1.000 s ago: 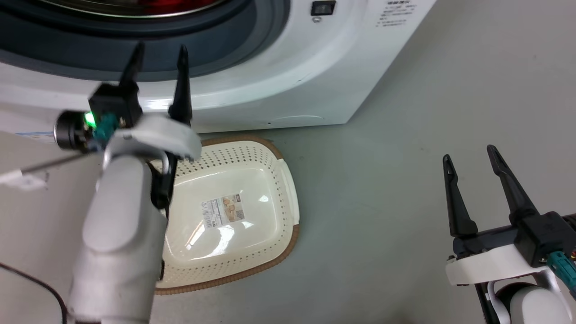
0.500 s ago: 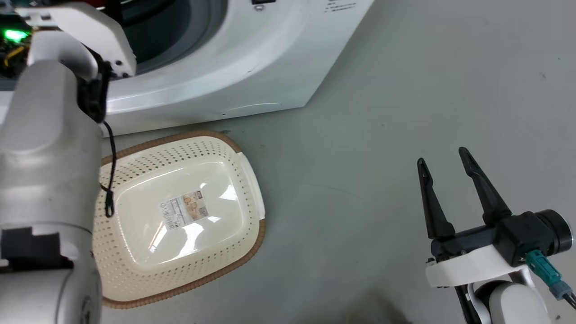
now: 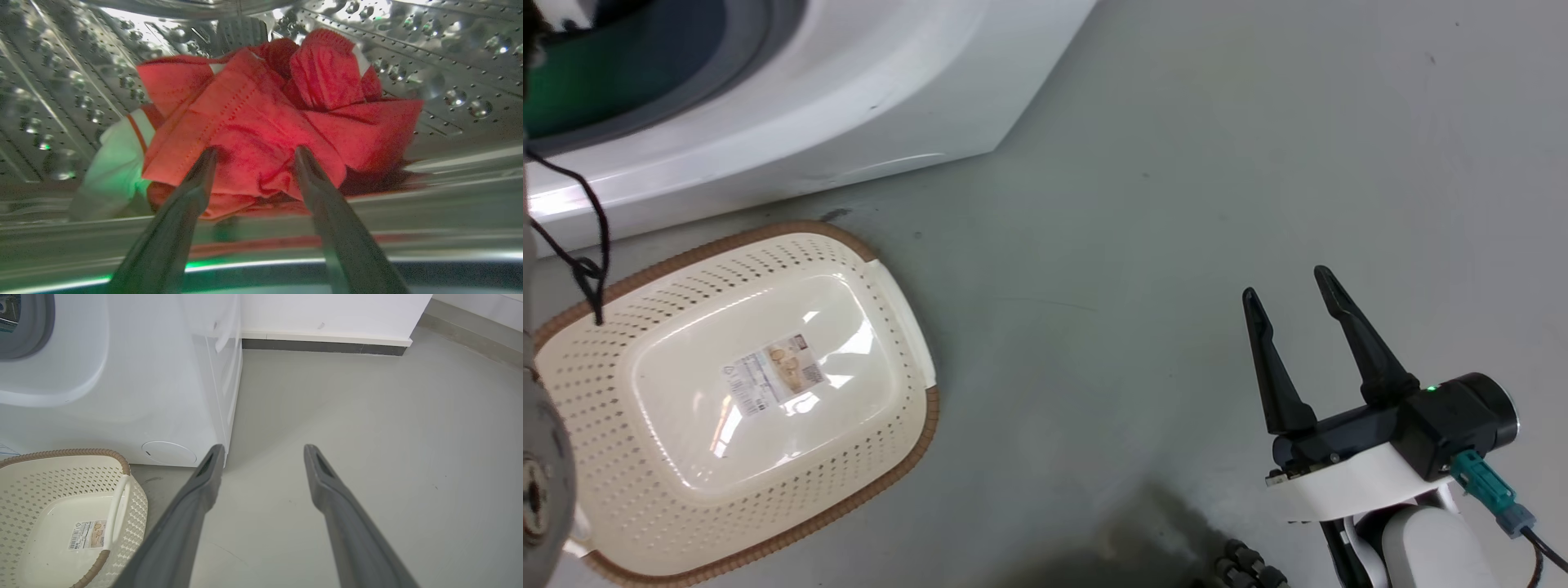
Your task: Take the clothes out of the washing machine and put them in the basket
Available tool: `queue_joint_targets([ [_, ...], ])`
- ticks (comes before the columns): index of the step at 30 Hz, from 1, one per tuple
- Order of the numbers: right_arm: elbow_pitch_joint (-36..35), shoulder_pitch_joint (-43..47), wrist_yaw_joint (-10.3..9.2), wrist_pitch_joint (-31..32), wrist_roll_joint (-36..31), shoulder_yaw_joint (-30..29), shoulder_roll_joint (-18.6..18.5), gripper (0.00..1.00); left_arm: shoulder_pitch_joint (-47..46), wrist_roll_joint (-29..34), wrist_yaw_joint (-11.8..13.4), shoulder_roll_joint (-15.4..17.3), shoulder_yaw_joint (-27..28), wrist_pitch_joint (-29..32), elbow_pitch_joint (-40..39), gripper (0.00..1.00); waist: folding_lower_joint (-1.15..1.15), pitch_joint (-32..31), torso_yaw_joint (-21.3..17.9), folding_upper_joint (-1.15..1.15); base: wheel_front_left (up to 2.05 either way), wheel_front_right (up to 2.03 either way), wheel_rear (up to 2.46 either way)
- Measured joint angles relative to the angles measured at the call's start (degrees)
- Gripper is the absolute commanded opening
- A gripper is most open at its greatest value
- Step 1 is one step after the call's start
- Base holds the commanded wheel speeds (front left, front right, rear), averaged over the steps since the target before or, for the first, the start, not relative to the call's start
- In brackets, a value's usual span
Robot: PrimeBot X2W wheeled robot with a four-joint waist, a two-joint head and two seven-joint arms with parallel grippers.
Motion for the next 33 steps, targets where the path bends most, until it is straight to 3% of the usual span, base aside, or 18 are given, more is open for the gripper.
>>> queue_joint_targets([
  [12,1.83,-0.44,0.00,-1.19,2.29,1.97,0.00,1.00,-4.98,-0.15,2.27,3.87,-0.71,15.47,2.65,1.00,0.00,2.05,-4.01,0.00,0.00,0.00,0.00],
  [13,1.90,-0.44,0.00,-1.19,2.41,2.05,0.00,1.00,-4.98,-0.23,2.63,3.99,-0.70,16.00,2.56,0.74,0.00,2.04,-4.15,0.00,0.00,0.00,0.00],
  [14,1.96,-0.45,0.00,-1.23,2.46,2.10,0.00,1.00,-4.98,-0.38,2.88,4.08,-0.71,16.36,2.38,0.01,0.00,2.04,-4.27,0.00,0.00,0.00,0.00],
  [22,2.68,-0.49,-0.01,-1.35,2.94,2.08,0.00,1.00,-1.57,-0.97,5.32,4.13,-0.53,13.59,-1.33,0.00,0.00,1.53,-4.40,0.00,0.00,0.00,0.00],
  [27,3.52,-0.76,-0.01,-1.43,2.93,1.91,0.01,1.00,1.96,-1.00,5.57,3.97,-0.63,6.48,-5.11,0.00,0.00,0.05,-3.99,0.00,0.00,0.00,0.00],
  [33,4.22,-1.09,-0.01,-1.33,2.32,1.12,0.01,1.00,8.93,-1.53,5.57,2.80,-0.56,-6.08,-7.17,0.00,0.00,-3.89,-3.08,0.00,0.00,0.00,0.00],
])
